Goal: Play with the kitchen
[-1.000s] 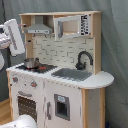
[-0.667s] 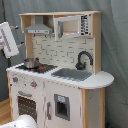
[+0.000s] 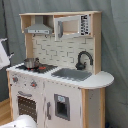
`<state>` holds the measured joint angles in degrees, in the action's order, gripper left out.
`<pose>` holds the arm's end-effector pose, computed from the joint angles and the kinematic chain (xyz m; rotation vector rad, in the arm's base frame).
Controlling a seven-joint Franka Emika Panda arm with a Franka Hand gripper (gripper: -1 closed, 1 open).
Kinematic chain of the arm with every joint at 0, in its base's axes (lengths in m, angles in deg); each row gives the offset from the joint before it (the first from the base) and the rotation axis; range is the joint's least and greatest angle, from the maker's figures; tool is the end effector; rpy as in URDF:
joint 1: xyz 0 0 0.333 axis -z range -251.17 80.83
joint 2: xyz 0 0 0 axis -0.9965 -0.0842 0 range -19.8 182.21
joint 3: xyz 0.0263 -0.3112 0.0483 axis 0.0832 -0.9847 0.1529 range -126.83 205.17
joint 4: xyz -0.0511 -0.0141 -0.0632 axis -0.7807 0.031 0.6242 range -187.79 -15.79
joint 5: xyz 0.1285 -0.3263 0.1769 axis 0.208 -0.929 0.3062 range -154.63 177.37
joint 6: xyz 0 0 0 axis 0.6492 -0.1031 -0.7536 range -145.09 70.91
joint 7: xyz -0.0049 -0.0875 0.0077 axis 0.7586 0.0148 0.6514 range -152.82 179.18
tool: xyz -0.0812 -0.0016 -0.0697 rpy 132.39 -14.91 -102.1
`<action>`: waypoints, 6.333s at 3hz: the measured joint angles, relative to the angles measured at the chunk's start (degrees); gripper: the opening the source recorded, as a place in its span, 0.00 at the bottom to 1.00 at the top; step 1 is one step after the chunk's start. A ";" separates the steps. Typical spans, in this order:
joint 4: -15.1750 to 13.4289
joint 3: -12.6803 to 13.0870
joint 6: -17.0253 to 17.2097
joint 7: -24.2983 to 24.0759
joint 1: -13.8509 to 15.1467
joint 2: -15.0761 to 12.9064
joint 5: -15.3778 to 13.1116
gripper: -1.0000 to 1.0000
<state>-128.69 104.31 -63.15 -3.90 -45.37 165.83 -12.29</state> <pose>0.2450 0.4736 0.5942 1.3154 0.3832 1.2920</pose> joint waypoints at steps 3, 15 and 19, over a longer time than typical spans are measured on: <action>-1.84 14.04 0.49 6.81 -8.58 1.03 -3.54 1.00; -10.41 21.09 -37.25 38.75 3.53 -0.69 -4.76 1.00; 2.16 24.97 -35.40 38.67 14.32 -0.68 -4.52 0.00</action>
<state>-126.53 129.28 -98.55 34.77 -31.05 165.14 -16.81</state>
